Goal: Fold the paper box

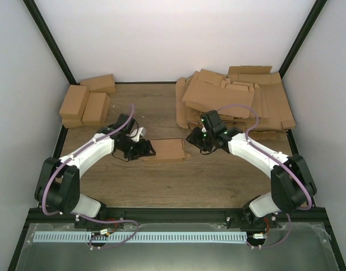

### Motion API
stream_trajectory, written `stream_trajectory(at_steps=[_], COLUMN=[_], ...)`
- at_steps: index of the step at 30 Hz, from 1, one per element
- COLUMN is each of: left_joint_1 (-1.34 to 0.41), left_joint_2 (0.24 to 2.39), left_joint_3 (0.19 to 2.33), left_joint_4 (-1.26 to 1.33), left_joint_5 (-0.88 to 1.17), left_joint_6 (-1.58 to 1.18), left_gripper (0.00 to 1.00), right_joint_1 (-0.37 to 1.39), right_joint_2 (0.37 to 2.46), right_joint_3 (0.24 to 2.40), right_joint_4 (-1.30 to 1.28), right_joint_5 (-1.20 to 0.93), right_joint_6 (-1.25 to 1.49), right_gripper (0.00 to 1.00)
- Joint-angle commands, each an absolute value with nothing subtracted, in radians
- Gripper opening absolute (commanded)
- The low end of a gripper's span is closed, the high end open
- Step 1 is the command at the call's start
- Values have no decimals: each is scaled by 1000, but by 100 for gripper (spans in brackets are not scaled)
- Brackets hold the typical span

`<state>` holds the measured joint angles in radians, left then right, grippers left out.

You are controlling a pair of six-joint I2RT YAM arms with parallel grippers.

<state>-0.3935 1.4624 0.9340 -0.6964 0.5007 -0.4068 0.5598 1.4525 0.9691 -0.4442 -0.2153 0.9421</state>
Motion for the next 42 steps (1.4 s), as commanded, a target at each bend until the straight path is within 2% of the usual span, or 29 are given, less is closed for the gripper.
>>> stream_trajectory(at_steps=[1, 12, 14, 18, 24, 29, 31, 34, 38, 40, 42], left_joint_1=[-392, -392, -393, -391, -375, -359, -355, -344, -343, -344, -346], left_joint_2=[1424, 1399, 1387, 1356, 1321, 1312, 1329, 1335, 1343, 1355, 1374], left_joint_3=[907, 884, 916, 1003, 940, 858, 854, 840, 808, 793, 786], left_joint_4=[-696, -657, -694, -828, -851, -714, -696, -629, -518, -466, -432], left_joint_5=[497, 620, 582, 389, 268, 357, 320, 382, 455, 473, 483], left_joint_6=[-414, -444, -439, -401, -405, -402, -393, -389, -404, -415, -428], left_gripper=[70, 73, 74, 85, 86, 71, 69, 67, 57, 54, 49], right_joint_1=[569, 612, 614, 614, 614, 614, 615, 614, 614, 614, 614], right_joint_2=[1461, 1613, 1618, 1610, 1622, 1620, 1619, 1620, 1616, 1611, 1608], right_joint_3=[998, 956, 940, 903, 894, 898, 903, 909, 906, 893, 878], right_joint_4=[-337, -292, -295, -281, -277, -274, -273, -276, -276, -265, -251], right_joint_5=[-312, -358, -349, -331, -328, -330, -331, -335, -338, -348, -360], right_joint_6=[861, 832, 831, 834, 825, 806, 789, 756, 730, 724, 723], right_gripper=[41, 38, 38, 35, 31, 31, 31, 31, 31, 24, 22])
